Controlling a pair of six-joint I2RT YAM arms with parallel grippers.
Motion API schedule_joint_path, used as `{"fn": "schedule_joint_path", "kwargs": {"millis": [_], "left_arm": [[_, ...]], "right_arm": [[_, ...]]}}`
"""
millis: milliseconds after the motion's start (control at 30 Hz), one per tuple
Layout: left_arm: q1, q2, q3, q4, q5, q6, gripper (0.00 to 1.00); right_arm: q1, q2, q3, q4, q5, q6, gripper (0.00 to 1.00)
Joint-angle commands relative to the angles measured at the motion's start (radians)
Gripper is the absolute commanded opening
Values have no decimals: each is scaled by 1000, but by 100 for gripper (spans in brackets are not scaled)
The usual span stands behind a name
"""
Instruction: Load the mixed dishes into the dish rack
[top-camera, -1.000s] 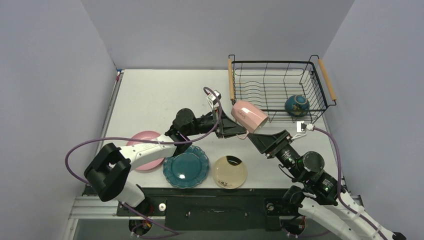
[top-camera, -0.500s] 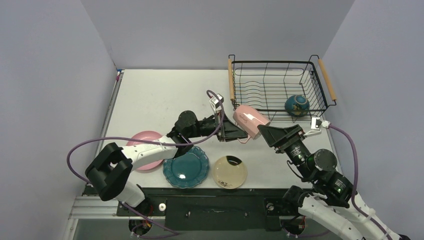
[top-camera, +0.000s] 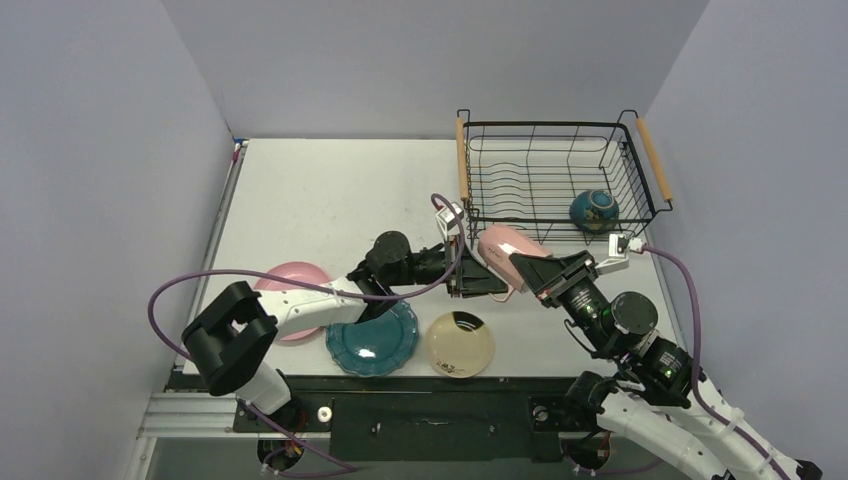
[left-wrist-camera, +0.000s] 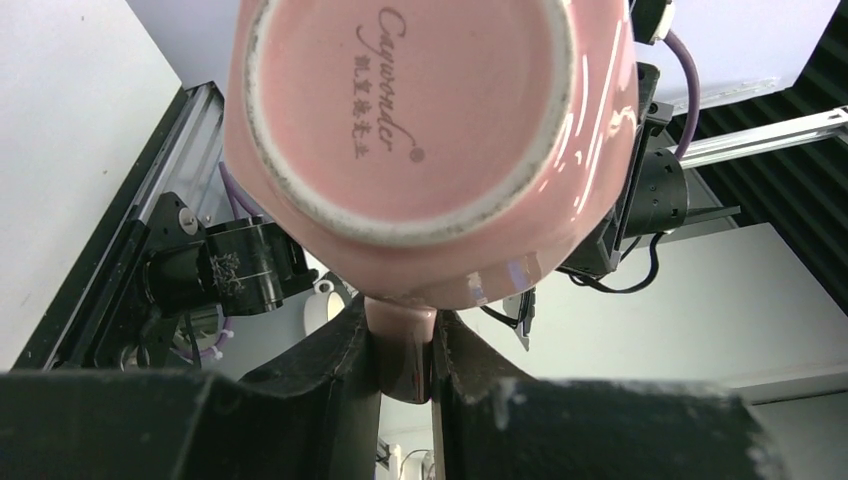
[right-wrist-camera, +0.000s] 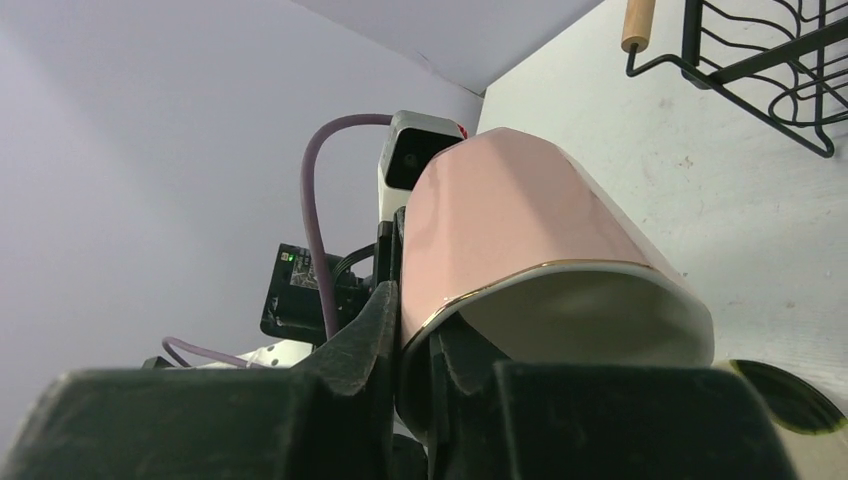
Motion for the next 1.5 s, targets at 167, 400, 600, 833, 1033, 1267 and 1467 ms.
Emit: {"fn": "schedule_joint_path", "kwargs": {"millis": [167,400,600,833,1033,1267,1467], "left_arm": [[14,-12,15,-38,5,102,50],[55,-140,-60,-326,-118,372,79],[56,-291,-99,-642,-322,620,88],[6,-360,-75,-785,-476,778,88],[-129,-377,-53,-819,-644,862,87],[-252,-383,-45,-824,-802,939,91],[-382,-383,-29,-805,-965,1015,95]], "right_arm": [[-10,22,60,-101,169,-9,0],[-12,80,168,-337,333,-54,0],[-54,213,251,-563,422,-106,0],[-299,561,265,-642,190,-316,0],[-300,761,282,-597,65,-385,0],[-296,848,246,-481,-16,-381,0],[-283,938,246,-417,-24,-367,0]]}}
